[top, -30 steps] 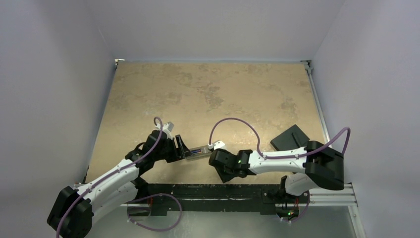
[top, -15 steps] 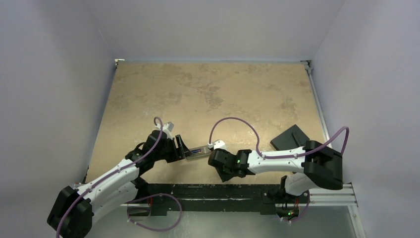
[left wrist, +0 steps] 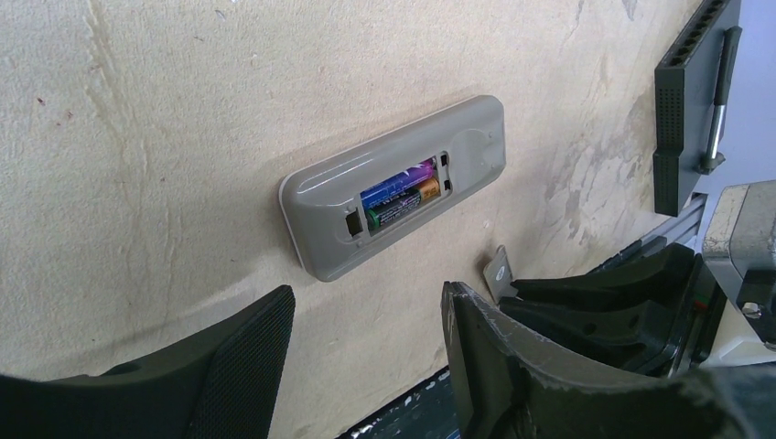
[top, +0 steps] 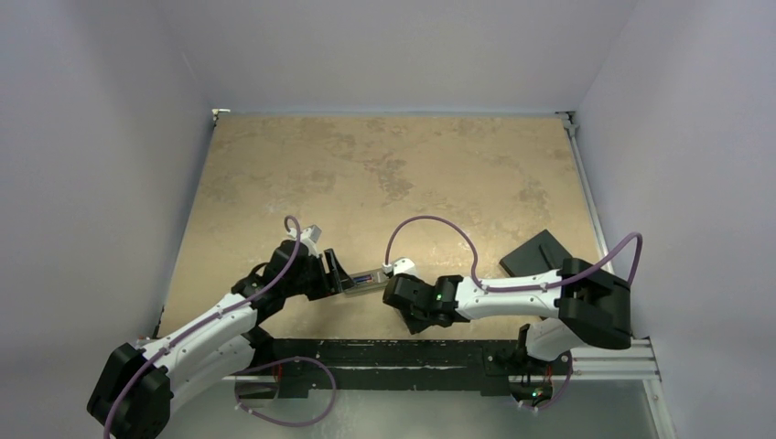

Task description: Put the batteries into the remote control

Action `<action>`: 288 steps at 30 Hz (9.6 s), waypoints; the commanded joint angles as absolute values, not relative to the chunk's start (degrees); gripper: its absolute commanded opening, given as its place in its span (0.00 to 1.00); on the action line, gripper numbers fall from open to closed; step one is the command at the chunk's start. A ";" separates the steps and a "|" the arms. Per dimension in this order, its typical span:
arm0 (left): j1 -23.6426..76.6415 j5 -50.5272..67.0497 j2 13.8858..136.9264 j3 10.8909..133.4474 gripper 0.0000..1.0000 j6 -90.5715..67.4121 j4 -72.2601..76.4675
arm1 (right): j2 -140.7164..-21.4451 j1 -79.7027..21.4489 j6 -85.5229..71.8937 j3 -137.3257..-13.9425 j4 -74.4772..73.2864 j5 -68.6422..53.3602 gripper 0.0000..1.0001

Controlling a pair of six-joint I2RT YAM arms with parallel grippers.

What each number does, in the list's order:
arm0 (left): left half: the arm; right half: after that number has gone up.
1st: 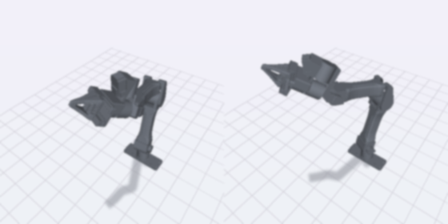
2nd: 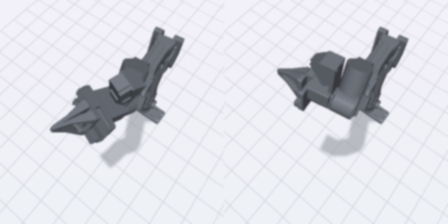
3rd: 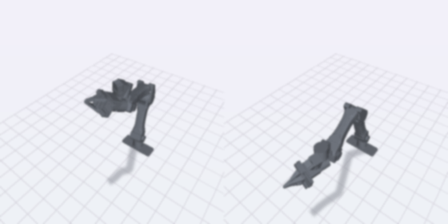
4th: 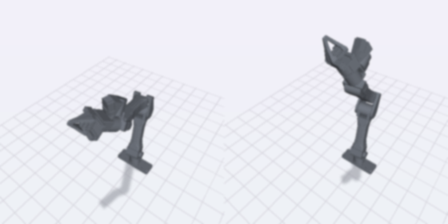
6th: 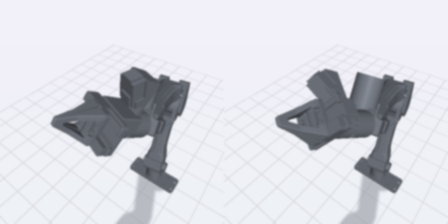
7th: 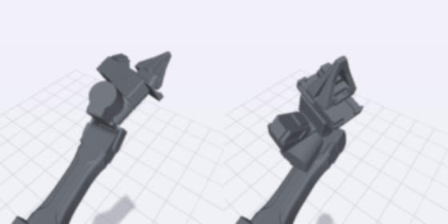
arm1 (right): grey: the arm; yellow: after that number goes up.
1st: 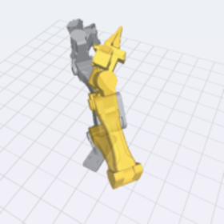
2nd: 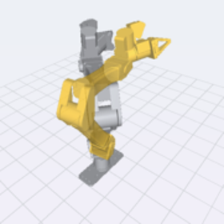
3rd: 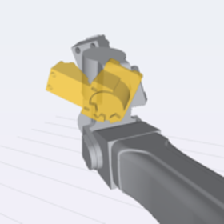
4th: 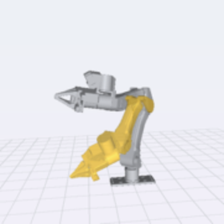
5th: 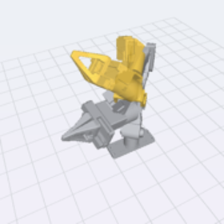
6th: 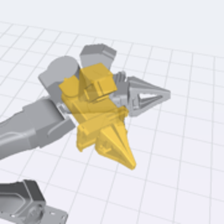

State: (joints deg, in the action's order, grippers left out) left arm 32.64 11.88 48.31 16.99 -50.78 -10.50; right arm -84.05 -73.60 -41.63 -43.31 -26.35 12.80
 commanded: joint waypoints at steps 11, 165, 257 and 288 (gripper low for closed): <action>32.89 22.63 48.78 16.01 0.60 -50.88 -7.16 | -78.74 -74.22 -37.87 -44.64 -25.48 12.38 0.13; 45.30 22.82 45.03 9.10 0.58 -81.14 11.27 | -85.06 -92.31 -19.24 -51.51 -21.47 38.62 0.00; 45.34 41.06 33.66 20.52 0.00 -50.67 0.89 | -63.37 -55.90 -32.99 -29.59 17.23 -43.41 0.35; 45.39 29.57 29.63 16.52 0.00 -69.60 4.17 | -45.05 -70.28 -14.07 -36.95 -4.10 -7.25 0.54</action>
State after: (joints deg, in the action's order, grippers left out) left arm 45.15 30.33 30.24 16.91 -66.92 0.34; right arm -47.07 -68.73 -17.80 -34.52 -4.03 -11.14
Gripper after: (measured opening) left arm 0.018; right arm 0.537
